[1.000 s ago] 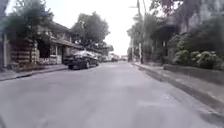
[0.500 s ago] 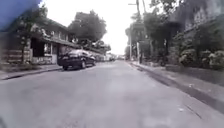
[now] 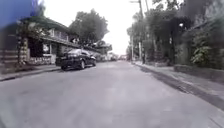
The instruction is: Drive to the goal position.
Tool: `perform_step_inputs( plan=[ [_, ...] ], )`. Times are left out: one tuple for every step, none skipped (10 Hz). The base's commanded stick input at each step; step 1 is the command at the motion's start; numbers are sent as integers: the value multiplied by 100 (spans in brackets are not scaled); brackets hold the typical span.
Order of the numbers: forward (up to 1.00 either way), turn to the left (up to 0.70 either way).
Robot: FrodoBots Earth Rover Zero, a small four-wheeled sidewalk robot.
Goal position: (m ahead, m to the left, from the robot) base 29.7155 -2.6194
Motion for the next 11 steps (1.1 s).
perform_step_inputs(
  plan=[
    [100, 4],
    [100, 4],
    [100, 4],
    [100, -4],
    [100, -36],
    [100, -36],
    [100, -36],
    [100, -36],
    [100, -36],
    [100, -36],
    [100, -36]
  ],
)
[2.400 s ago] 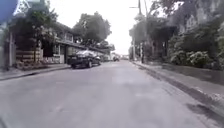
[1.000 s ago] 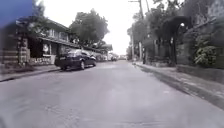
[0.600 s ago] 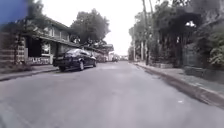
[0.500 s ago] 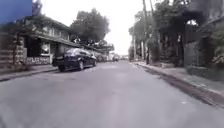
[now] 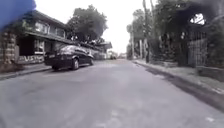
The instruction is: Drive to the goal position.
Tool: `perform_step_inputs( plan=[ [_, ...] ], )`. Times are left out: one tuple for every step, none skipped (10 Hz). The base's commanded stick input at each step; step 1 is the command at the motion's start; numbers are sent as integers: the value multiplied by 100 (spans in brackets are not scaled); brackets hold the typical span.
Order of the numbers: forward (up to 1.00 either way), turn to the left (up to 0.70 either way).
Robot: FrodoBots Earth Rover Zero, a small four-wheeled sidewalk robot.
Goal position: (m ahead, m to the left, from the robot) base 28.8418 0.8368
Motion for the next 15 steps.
perform_step_inputs(
  plan=[
    [100, -24],
    [100, -8],
    [100, 4],
    [100, 4],
    [100, 4],
    [100, 4],
    [100, 4],
    [100, 4],
    [100, 4],
    [100, 4],
    [100, 4],
    [100, 4],
    [100, 4],
    [100, 4],
    [100, 0]
  ],
)
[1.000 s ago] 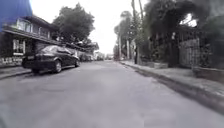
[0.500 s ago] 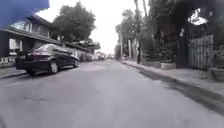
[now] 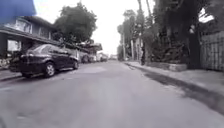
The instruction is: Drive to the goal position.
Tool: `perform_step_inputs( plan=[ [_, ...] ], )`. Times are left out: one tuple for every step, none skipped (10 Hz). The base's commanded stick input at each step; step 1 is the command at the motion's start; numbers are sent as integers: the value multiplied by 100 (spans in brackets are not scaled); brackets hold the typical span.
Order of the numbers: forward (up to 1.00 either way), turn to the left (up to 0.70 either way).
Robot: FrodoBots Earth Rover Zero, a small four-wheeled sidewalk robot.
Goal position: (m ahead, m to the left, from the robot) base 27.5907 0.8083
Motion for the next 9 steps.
perform_step_inputs(
  plan=[
    [100, -7],
    [100, -13],
    [100, -34],
    [100, -36],
    [100, -36],
    [100, -36],
    [100, -36],
    [100, -36],
    [100, -36]
  ],
)
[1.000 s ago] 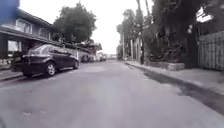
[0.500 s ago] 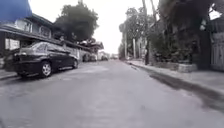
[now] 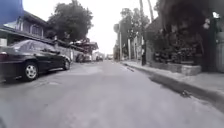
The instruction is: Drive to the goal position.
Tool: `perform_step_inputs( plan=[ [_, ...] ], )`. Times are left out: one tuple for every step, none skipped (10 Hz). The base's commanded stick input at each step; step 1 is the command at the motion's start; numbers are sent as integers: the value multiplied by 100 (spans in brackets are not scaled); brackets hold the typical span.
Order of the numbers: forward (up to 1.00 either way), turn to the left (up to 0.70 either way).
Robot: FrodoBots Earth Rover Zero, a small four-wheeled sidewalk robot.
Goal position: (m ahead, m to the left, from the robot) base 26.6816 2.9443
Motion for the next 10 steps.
perform_step_inputs(
  plan=[
    [100, -20],
    [100, -5],
    [100, 4],
    [100, 4],
    [100, 4],
    [100, 4],
    [100, 4],
    [100, 4],
    [100, 4],
    [100, 4]
  ],
)
